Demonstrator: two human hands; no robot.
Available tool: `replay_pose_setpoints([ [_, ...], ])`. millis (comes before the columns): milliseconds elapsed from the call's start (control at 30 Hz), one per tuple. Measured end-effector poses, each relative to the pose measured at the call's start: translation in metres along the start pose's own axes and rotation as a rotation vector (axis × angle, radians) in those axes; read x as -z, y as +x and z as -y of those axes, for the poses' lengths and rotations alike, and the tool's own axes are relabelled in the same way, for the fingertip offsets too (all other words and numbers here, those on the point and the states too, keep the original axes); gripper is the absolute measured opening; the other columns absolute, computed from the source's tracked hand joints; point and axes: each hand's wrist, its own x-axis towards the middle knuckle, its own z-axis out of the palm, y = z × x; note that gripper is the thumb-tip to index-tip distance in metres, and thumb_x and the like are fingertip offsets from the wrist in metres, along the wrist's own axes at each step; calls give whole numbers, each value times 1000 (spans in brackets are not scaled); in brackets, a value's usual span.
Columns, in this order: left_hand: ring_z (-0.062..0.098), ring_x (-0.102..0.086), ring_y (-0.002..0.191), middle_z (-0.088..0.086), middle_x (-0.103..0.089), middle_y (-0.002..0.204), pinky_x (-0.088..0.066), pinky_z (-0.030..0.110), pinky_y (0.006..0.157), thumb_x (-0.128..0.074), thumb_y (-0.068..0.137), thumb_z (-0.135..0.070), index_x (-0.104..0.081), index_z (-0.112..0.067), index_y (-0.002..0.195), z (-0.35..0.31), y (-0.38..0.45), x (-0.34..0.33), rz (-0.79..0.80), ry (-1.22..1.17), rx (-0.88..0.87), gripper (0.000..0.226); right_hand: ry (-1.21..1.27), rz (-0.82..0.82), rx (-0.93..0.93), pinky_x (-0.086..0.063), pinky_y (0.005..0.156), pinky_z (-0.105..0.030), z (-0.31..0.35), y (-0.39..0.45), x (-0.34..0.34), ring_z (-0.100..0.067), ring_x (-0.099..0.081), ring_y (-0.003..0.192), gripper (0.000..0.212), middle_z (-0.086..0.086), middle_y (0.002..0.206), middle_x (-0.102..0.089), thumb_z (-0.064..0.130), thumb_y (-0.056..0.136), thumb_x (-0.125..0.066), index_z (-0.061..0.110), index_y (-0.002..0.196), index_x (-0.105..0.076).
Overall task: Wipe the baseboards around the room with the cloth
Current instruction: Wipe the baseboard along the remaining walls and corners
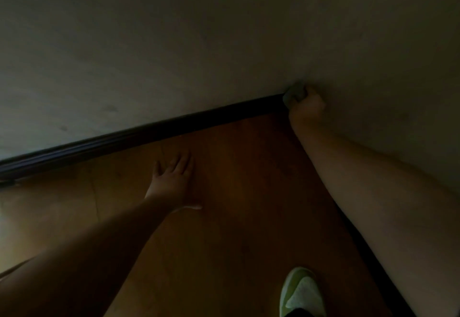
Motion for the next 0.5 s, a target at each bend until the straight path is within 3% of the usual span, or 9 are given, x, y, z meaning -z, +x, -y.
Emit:
replay_pose_setpoints([
  [67,23,22,149,1,28,161,-1,65,117,-61,64,-85,19,-21,155,0,0,1,-1,-4,-1,136,24,-12,9,-42,100,-28,4,-6,-1,-25,-55,112,30,-14,124,-59,11,97,-57,4,125,-58],
  [167,23,23,149,1,29,161,0,66,117,-61,64,-85,20,-21,154,-1,1,-1,-4,-8,-2,137,26,-24,73,-38,91,-20,7,-23,-6,-19,-55,109,35,-14,124,-61,12,95,-62,3,128,-59],
  [233,22,23,149,1,29,161,0,67,116,-61,64,-85,19,-22,154,-1,2,-2,-9,-9,-3,137,106,11,117,-46,92,-25,11,-42,-16,-14,-57,101,22,-9,113,-64,13,94,-63,9,116,-64],
  [300,22,21,149,0,28,161,-1,67,116,-62,64,-84,18,-22,155,-1,3,-2,-10,-10,-1,136,140,85,165,-53,86,-32,17,-62,-29,-20,-62,100,16,-7,110,-65,15,94,-62,11,109,-66],
  [400,23,21,150,1,28,161,-1,66,116,-62,63,-84,18,-22,155,-2,3,-2,-17,-2,1,137,139,207,251,-50,96,-35,28,-87,-43,-19,-59,110,31,-8,125,-61,18,94,-63,18,125,-62],
  [500,24,21,150,2,29,161,-1,65,117,-61,63,-86,19,-21,154,-3,2,-2,-9,8,3,138,185,263,301,-39,103,-24,31,-97,-47,-17,-52,122,48,-6,139,-53,21,93,-66,19,140,-52],
])
